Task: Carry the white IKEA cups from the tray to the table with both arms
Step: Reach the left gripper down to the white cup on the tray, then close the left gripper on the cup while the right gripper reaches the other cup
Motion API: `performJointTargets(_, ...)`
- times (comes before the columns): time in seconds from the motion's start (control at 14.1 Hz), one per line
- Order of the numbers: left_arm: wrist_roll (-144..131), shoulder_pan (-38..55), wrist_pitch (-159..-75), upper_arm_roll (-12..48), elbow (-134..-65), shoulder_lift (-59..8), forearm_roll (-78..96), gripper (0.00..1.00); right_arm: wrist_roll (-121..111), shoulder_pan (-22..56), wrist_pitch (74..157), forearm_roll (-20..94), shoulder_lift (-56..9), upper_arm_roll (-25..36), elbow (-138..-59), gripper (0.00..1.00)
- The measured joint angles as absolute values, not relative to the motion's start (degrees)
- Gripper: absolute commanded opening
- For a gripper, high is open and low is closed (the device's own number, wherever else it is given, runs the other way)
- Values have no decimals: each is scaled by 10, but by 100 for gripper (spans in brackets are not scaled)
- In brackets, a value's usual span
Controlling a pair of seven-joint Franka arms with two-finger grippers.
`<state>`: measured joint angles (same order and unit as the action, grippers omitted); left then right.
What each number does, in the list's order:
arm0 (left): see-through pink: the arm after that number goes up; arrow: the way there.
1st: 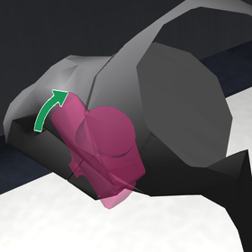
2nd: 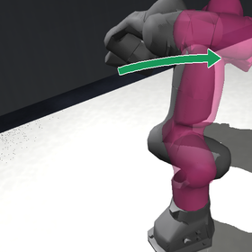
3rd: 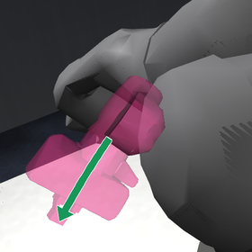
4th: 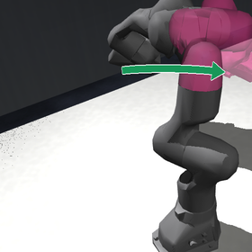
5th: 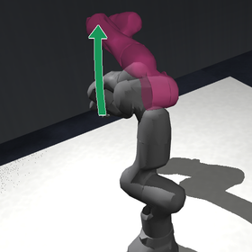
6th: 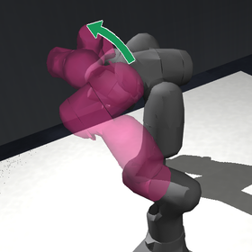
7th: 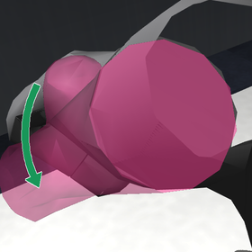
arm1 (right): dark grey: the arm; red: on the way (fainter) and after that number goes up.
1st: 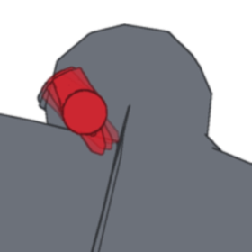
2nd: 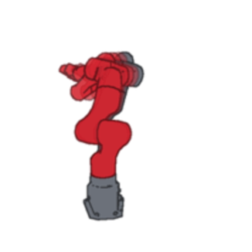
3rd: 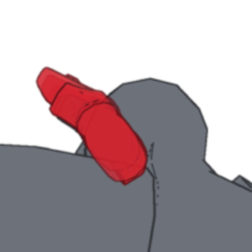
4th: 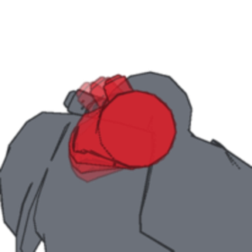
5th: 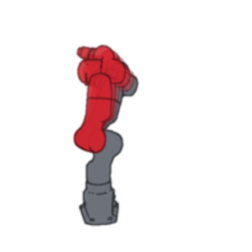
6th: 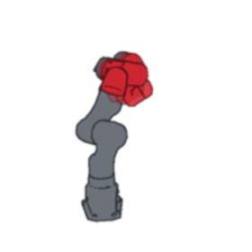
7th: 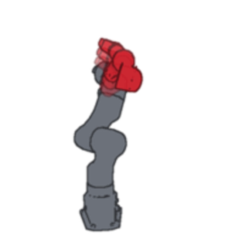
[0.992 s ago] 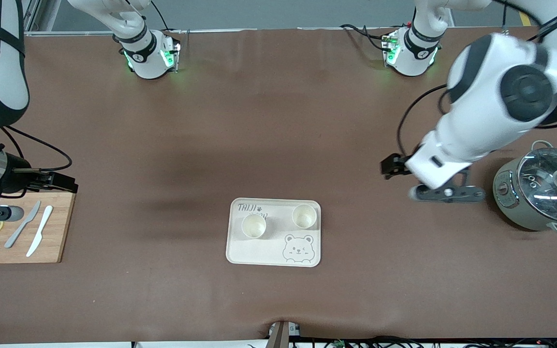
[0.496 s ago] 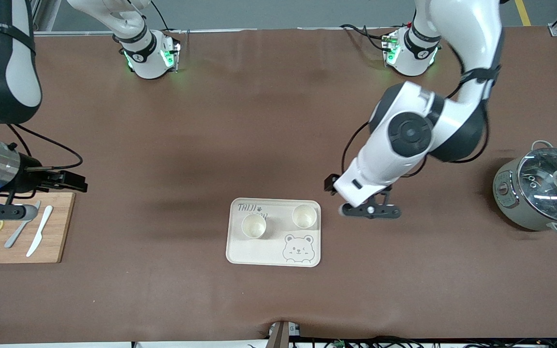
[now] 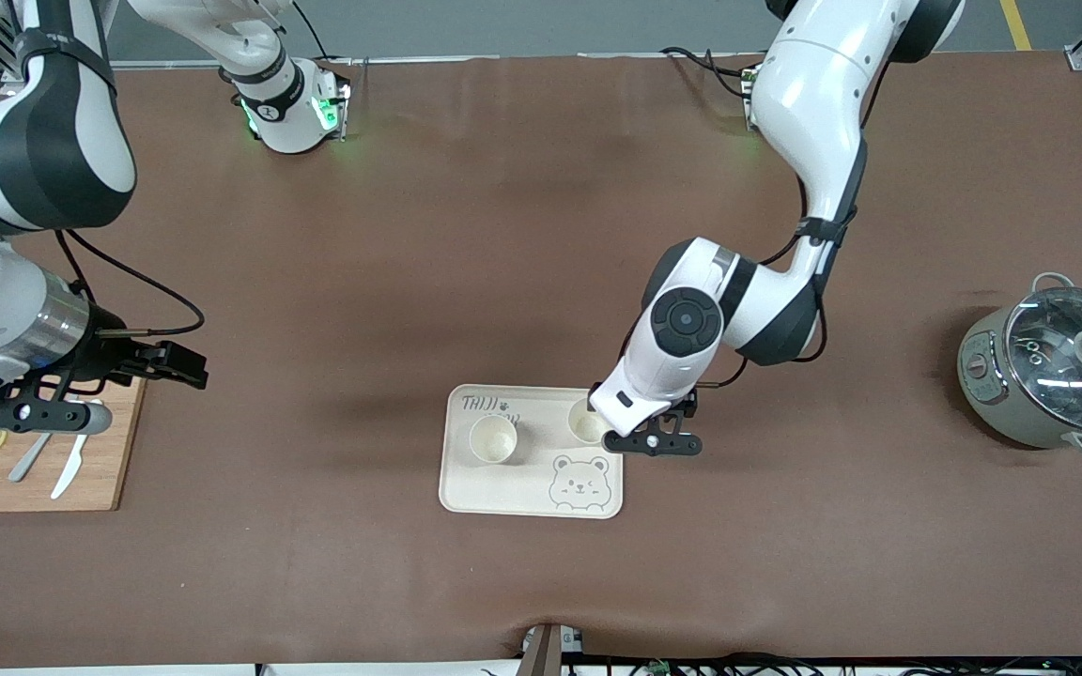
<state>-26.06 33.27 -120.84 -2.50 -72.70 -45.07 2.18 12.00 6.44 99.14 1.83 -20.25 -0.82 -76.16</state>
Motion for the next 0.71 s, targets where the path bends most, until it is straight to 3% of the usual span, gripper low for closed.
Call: performJointTargets(0.71, -278, 347, -1271, -26, -725, -495, 22, 100, 311, 156, 1067, 19, -288, -12, -729, 100)
